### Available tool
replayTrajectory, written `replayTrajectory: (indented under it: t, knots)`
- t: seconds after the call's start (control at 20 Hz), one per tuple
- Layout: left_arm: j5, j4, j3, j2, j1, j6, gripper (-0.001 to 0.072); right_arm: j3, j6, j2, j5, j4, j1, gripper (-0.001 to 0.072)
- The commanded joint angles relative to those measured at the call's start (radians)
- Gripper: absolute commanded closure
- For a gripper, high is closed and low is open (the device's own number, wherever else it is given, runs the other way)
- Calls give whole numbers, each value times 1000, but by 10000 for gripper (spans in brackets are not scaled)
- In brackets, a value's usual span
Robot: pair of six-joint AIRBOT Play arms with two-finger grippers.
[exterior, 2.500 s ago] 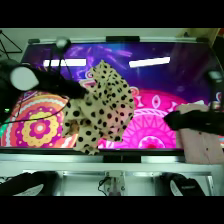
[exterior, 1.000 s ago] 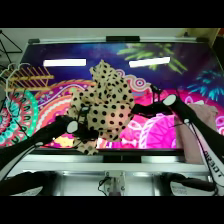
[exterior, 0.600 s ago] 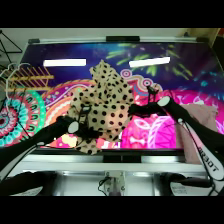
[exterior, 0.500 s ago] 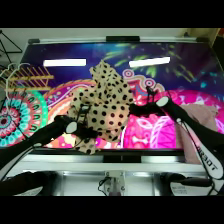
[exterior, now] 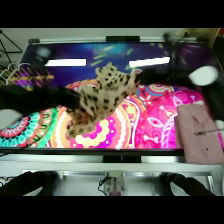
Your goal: Fold the shirts.
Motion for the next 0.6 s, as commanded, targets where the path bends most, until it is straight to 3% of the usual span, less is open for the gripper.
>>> replayTrajectory:
  t: [0.0, 0.1, 0.25, 0.4, 0.55]
  knots:
    - [-4, 41, 367, 71, -71, 57, 663, 230, -62, 258, -95, -103, -4, 659]
    - [5, 41, 511, 83, -116, 58, 663, 298, -62, 391, -209, -142, -4, 659]
    - [-6, 85, 570, 124, -121, 71, 663, 332, -6, 529, -220, -225, -4, 659]
    - [-196, 187, 567, 129, -50, 6, 663, 332, 85, 571, -100, -316, -4, 659]
    - [-404, 195, 471, 108, 66, 0, 662, 331, 140, 513, 165, -402, -4, 659]
